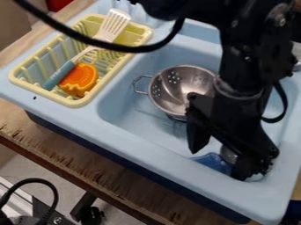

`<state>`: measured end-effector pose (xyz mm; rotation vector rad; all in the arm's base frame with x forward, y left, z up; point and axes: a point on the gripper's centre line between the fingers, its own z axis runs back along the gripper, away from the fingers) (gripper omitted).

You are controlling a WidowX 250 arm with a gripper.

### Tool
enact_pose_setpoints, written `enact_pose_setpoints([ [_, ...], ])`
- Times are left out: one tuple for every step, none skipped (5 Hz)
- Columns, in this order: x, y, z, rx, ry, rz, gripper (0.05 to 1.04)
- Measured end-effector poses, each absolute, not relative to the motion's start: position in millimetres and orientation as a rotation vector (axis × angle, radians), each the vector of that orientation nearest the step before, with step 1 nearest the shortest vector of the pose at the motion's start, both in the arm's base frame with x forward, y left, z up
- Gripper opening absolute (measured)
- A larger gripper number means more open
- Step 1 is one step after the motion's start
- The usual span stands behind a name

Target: Put the blue spoon in the silver pot

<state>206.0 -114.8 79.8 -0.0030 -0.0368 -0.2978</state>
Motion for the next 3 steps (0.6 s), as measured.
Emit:
enact_pose_setpoints([
  [205.6,-108.3,71.9,0.034,-0.061,-0.291,0.999],
  [207.6,-98.8,76.3,0.07,-0.131,-0.305,0.999],
  [207.8,-97.5,70.3,0.037,-0.076,-0.336,0.999],
])
